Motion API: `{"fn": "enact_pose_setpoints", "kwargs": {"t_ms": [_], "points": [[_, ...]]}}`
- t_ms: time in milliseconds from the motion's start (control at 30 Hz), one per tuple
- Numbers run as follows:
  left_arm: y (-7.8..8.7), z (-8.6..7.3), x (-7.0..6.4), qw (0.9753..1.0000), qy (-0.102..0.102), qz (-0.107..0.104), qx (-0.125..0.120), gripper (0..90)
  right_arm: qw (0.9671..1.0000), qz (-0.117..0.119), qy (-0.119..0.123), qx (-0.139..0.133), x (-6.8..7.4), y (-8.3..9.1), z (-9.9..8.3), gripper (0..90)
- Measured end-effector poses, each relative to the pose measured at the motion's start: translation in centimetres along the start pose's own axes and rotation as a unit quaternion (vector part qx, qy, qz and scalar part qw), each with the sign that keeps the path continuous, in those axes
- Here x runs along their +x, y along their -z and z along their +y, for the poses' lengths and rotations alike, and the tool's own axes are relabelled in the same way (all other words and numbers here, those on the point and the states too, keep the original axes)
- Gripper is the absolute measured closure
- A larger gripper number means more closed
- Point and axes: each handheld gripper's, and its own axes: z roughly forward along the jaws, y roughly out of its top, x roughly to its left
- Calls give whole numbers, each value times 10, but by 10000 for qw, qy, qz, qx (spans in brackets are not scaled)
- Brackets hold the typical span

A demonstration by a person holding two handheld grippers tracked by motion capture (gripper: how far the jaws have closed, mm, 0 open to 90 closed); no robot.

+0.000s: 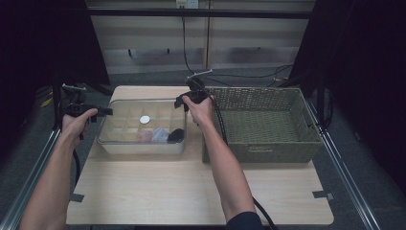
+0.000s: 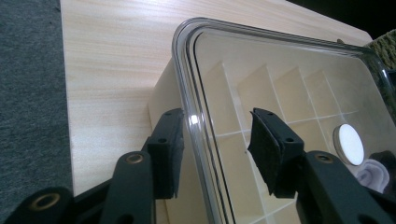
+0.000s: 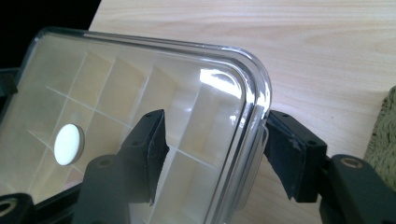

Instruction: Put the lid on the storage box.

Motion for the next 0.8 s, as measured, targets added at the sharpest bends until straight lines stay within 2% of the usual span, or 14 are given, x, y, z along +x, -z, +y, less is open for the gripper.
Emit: {"fn": "enact_pose_setpoints", "kwargs": {"t_ms": [133,333,500,700,800], "points": [[6,-2,0,9999,-16,43,-97,500,9996,-42,-45,-270,-1,5,0,366],[14,-2,-3,9999,-92,24,-128,471,9997,30,-75,-216,-9,12,-2,375],[17,-5,-8,9998,-178,0,-123,416,9992,240,0,-310,-13,17,-8,363],[24,-10,-15,9994,-275,19,-187,403,9979,404,182,-480,-12,25,-13,342],[27,-13,-20,9989,-421,31,-180,393,9965,547,283,-567,-11,31,-17,326]]}}
